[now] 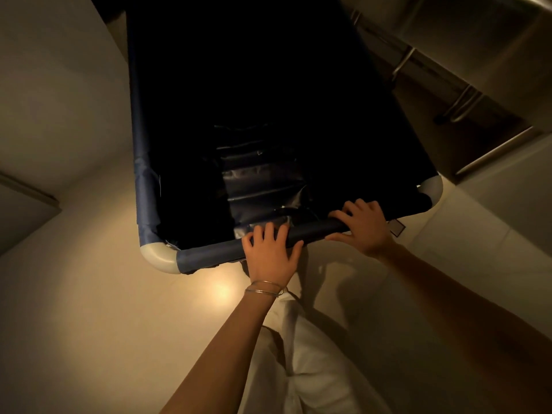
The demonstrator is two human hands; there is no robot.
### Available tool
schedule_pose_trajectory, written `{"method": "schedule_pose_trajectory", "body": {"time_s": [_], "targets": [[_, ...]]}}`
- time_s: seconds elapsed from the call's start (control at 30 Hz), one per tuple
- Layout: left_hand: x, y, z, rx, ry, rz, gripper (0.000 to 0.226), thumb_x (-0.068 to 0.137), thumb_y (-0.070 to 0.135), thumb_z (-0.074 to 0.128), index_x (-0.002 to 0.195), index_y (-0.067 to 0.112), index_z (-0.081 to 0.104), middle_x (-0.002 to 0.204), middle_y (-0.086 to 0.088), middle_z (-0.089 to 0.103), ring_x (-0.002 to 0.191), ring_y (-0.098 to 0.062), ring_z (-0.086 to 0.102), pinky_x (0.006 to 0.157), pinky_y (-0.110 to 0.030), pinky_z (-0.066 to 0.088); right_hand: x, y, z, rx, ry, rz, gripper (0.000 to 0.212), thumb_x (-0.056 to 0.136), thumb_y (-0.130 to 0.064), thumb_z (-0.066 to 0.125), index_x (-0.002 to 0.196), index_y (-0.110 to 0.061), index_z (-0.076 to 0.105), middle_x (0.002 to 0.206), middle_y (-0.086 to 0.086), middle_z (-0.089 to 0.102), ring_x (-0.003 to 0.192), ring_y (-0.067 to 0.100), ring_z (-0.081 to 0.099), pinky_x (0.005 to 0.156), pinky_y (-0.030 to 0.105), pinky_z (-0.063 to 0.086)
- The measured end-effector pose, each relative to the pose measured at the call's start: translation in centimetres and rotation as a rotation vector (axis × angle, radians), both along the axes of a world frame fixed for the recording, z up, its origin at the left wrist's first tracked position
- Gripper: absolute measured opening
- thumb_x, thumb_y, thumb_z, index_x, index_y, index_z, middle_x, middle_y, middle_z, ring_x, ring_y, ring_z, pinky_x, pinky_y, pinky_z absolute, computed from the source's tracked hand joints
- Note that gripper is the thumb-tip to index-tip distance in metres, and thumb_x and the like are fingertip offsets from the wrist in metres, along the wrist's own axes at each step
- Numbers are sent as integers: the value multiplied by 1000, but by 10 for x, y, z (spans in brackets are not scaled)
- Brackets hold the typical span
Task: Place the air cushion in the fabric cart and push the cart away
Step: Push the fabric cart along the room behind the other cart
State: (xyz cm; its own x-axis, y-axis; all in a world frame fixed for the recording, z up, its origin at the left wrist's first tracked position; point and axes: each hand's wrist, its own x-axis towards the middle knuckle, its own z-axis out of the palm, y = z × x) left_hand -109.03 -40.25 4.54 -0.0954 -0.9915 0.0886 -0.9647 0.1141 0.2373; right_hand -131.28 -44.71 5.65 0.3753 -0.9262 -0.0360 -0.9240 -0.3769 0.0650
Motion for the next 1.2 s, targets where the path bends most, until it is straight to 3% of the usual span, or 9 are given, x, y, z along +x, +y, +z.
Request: {"method": "schedule_pose_trajectory", "body": {"time_s": [0.13,0.23,0.4,0.67,0.83,1.2], "targets": [[1,0,-2,-19,1,3,49,82,57,36,105,23,62,98,-4,63,91,-25,54,82,-39,34,1,4,-1,1,16,-16,84,81,-76,5,103,-19,62,91,11,63,83,31,56,72,38,33],[4,-7,-6,-65,-1,-8,48,82,58,37,106,23,61,98,-4,62,90,-26,53,79,-38,29,4,-2,-2,-13,13,-9,83,81,-76,6,103,-19,63,90,10,63,82,31,56,71,38,30],[6,-29,-2,-96,-8,-14,51,82,59,36,105,21,63,95,-5,64,88,-27,55,79,-37,25,5,-24,-2,-10,-21,2,83,81,-76,8,102,-18,62,87,10,63,81,32,57,70,39,38],[7,-83,6,25,-19,41,60,82,64,25,108,22,61,100,-6,63,92,-28,53,83,-41,37,10,-78,2,-23,-53,16,80,81,-75,13,98,-15,64,85,13,63,79,33,58,69,39,40],[7,-117,8,80,-25,80,68,79,67,19,115,24,58,105,-6,61,99,-27,51,89,-42,35,10,-116,3,-27,-101,52,66,77,-67,30,97,-16,65,83,13,65,79,33,59,70,41,44],[17,-211,-1,109,-45,119,73,77,69,16,117,25,58,108,-5,61,101,-28,51,93,-42,33,18,-213,-7,-5,-68,91,56,81,-62,34,96,-16,63,85,13,66,81,34,60,71,44,47]]}}
